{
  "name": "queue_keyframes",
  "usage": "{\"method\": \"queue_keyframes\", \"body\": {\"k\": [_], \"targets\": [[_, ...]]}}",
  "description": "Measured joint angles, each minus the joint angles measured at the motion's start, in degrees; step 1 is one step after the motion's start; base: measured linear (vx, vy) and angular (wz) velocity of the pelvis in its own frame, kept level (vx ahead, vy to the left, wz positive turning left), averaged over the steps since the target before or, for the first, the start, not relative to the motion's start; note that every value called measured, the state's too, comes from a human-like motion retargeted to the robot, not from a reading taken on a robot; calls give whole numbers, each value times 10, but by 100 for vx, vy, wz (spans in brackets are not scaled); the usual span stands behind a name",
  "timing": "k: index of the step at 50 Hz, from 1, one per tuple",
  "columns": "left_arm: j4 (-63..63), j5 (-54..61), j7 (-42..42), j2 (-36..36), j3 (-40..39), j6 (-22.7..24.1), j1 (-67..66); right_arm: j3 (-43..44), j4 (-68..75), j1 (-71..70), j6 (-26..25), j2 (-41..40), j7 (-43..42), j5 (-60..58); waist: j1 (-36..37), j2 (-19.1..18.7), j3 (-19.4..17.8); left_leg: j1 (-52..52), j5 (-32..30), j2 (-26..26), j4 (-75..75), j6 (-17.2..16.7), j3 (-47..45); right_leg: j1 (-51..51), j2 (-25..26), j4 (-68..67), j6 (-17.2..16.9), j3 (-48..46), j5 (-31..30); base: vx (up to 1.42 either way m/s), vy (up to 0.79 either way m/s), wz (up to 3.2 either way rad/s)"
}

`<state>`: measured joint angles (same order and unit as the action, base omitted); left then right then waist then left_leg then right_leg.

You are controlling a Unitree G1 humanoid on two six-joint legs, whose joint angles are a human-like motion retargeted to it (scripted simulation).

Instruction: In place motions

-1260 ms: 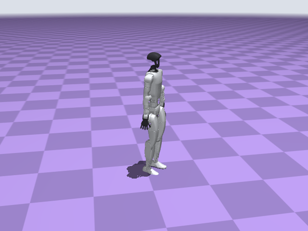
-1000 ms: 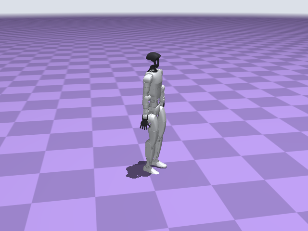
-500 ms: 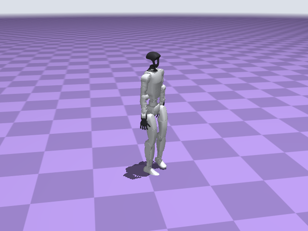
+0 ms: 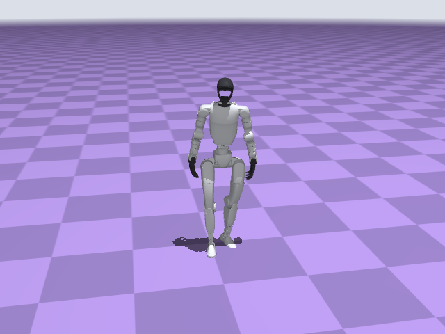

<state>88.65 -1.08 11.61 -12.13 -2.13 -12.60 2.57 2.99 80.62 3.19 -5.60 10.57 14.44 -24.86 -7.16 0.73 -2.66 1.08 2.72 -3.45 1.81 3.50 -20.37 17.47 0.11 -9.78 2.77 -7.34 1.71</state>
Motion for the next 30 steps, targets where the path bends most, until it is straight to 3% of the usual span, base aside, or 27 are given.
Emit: {"method": "queue_keyframes", "body": {"k": [9,13,16,18,20,23,30], "targets": [[13,-12,-12,24,-16,-4,-23,39,49,-12,-22,17,-24,48,-4,-33,17,-18,57,34,-20,4,-155,-51,-76,-11,6,-393,75,-32,17,-266],[9,-13,-9,34,-4,-7,-13,61,68,-7,-28,15,-33,80,1,-37,24,-26,79,38,-33,0,-207,-84,-87,2,-5,-519,56,-19,3,-182],[-1,-11,-9,38,3,-7,0,89,74,0,-34,4,-38,92,-10,-34,29,-33,91,34,-40,-4,-231,-82,-86,16,-7,-499,-10,-15,-6,-100],[-13,-7,-9,41,5,-6,10,107,79,3,-36,-6,-41,110,-27,-38,31,-35,96,41,-47,-7,-244,-71,-79,20,18,-455,-34,-18,-11,-32],[-26,-4,-6,43,4,-4,21,122,84,5,-36,-15,-39,132,-55,-46,33,-33,99,52,-57,-9,-245,-75,-71,31,41,-474,-33,-18,-11,14],[-46,-4,1,51,6,-1,39,138,91,8,-35,-23,-32,154,-84,-56,32,-39,103,59,-64,-12,-243,-81,-67,31,45,-466,-20,-11,-10,25],[-69,0,-2,89,44,22,31,160,89,22,-46,-14,-36,120,-24,-75,91,-60,103,59,-58,-30,-269,-66,-55,19,39,-420,1,6,-12,-64]]}}
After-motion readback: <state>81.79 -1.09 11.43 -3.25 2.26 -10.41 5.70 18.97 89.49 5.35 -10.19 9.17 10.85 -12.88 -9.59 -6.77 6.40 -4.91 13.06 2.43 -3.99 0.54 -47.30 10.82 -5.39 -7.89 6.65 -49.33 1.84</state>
